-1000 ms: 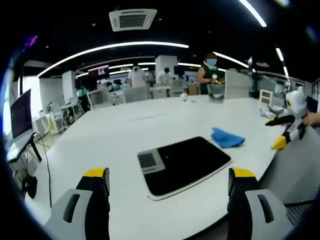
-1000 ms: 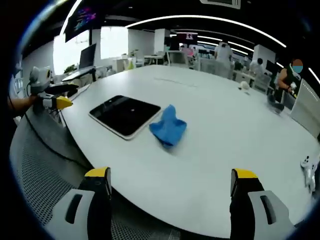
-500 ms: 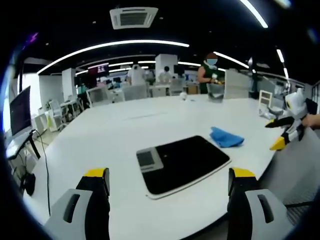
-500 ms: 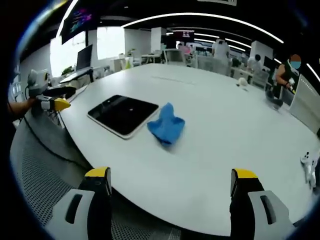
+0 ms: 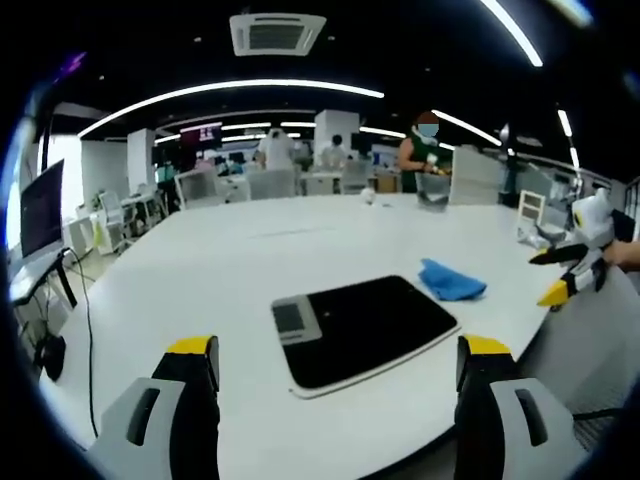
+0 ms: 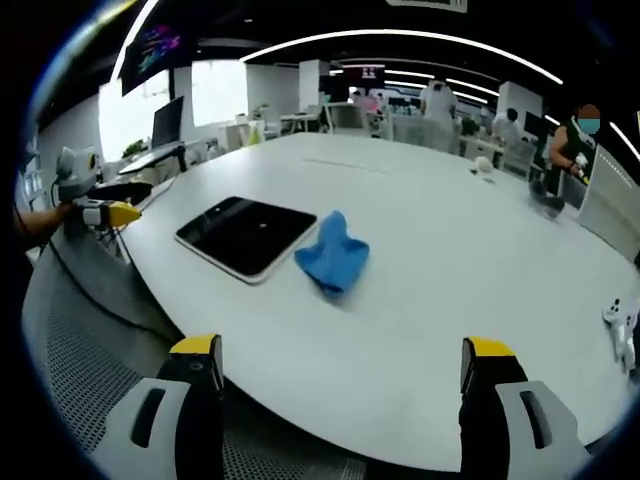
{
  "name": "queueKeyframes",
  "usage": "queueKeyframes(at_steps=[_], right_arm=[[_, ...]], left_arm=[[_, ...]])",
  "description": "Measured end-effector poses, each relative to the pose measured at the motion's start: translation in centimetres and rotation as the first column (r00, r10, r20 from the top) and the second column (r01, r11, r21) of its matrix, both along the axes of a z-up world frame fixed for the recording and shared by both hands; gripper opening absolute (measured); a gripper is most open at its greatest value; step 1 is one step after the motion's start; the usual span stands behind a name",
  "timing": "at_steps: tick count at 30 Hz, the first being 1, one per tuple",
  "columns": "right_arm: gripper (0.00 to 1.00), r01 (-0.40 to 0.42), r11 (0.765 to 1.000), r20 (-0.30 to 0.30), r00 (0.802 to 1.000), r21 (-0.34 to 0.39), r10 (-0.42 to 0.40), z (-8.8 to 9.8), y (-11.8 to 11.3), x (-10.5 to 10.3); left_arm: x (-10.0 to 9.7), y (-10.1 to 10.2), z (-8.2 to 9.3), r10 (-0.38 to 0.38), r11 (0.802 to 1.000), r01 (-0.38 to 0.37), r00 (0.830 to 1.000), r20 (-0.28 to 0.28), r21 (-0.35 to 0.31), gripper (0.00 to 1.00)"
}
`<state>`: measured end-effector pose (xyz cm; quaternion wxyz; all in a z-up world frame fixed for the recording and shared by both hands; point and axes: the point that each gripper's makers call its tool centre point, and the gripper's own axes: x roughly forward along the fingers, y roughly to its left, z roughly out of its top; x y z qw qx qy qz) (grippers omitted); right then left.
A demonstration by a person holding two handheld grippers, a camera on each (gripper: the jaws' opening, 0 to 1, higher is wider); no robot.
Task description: Wipe the mirror surface with the cleaning cloth until all visible marks leave the cleaned area.
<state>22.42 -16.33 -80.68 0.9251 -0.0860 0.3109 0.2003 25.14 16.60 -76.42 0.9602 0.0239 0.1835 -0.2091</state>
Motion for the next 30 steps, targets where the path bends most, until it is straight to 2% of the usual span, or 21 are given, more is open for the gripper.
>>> queueKeyframes(at_steps=[6,8,16,30], right_arm=[[0.99,-0.004,1.000,-0.002,1.000,0.002,0.004,-0.01,0.07,-0.03],[0.99,-0.013,1.000,-0.004,1.000,0.025,0.013,0.04,0.44,-0.06],[0.99,-0.010,1.000,-0.003,1.000,0.020,0.010,0.12,0.37,-0.04],[0.94,-0.007,1.000,-0.005,1.000,0.023,0.007,0.27,0.41,-0.03]], left_arm=[[-0.09,-0.27,0.10,-0.014,1.000,0.014,1.000,0.004,0.001,0.99],[-0.04,-0.22,0.18,-0.015,1.000,0.015,1.000,0.010,0.008,0.99],[-0.03,-0.28,0.21,-0.015,1.000,0.015,1.000,0.009,0.004,0.99],[-0.07,-0.22,0.26,-0.013,1.000,0.013,1.000,0.011,0.008,0.99]])
